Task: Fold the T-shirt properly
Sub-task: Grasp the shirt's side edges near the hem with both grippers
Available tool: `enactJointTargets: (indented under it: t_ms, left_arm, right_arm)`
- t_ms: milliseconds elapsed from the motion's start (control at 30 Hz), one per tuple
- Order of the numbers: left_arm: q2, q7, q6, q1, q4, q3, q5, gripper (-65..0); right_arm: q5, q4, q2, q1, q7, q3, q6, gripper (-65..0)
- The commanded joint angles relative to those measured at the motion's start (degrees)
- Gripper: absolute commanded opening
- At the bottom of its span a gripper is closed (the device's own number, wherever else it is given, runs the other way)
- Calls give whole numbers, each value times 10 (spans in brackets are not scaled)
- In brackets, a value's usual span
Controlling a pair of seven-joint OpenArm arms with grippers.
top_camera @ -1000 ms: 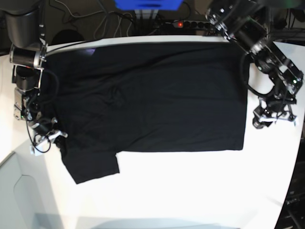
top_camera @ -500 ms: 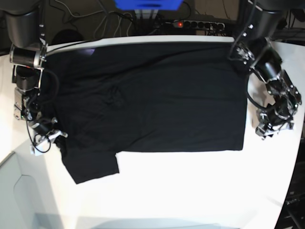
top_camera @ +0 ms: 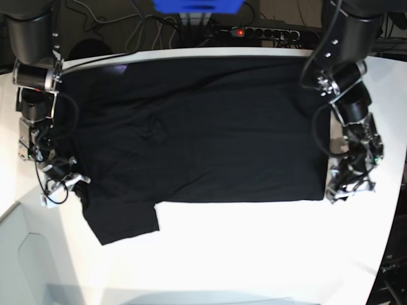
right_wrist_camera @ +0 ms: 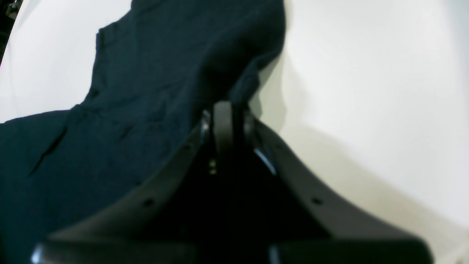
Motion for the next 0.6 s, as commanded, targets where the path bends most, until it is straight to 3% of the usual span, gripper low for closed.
enactJointTargets:
  t_ms: [0,167,333,400,500,567]
  left_arm:
    - [11,43,13,3,-6,4,18,-370]
    - [29,45,13,7,-5,5,19,-370]
    - [26,45,13,17,-3,5,17,-381]
    - [24,45,13,17,-3,5,17,-441]
    - [15,41,15,17,-2,2,19,-650]
    - [7,41,15,17,-2,2,17,-648]
  right_arm:
    - [-19,1,0,8,-22,-3,-2,-650]
    - [-20,1,-1,8,-22,-3,-2,-650]
    - [-20,1,-2,8,-22,-3,-2,-650]
    - [-20,1,-2,8,-23,-3,-2,-650]
    - [-20,1,-2,8,-23,-3,-2,-650]
    - [-20,1,-2,8,-23,-3,-2,-650]
